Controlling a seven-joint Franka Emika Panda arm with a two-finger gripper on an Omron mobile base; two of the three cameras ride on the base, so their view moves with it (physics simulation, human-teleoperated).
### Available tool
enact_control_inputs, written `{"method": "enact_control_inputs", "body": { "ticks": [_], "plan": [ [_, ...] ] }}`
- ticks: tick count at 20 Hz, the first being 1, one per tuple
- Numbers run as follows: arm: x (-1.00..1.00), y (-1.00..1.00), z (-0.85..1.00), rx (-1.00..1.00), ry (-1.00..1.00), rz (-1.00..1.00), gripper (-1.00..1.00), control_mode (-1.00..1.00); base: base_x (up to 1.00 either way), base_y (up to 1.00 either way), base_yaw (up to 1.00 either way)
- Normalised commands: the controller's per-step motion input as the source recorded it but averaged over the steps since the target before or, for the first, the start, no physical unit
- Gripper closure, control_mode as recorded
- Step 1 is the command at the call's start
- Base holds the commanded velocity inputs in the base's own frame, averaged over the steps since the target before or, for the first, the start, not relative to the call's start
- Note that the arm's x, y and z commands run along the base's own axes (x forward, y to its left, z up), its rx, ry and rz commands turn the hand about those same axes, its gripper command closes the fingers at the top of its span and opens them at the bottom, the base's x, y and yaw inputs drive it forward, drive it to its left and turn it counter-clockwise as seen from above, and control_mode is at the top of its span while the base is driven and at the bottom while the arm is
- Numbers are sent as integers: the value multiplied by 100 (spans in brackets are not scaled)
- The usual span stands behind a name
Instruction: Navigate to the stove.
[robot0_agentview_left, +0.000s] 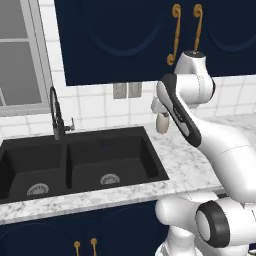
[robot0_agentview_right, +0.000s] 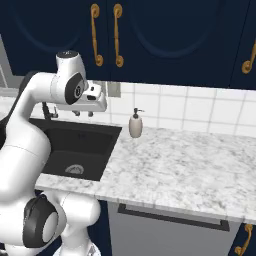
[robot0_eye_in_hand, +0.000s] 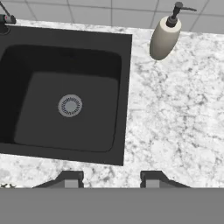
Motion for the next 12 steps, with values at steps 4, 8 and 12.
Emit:
{"method": "enact_control_inputs", "body": {
  "ticks": [4,8,12],
  "plan": [
    [0,0,0,0,0,0,-100,100,-17,0,0],
    [0,0,0,0,0,0,-100,100,-69,5,7],
    [0,0,0,0,0,0,-100,100,-71,1,44]
  ]
}}
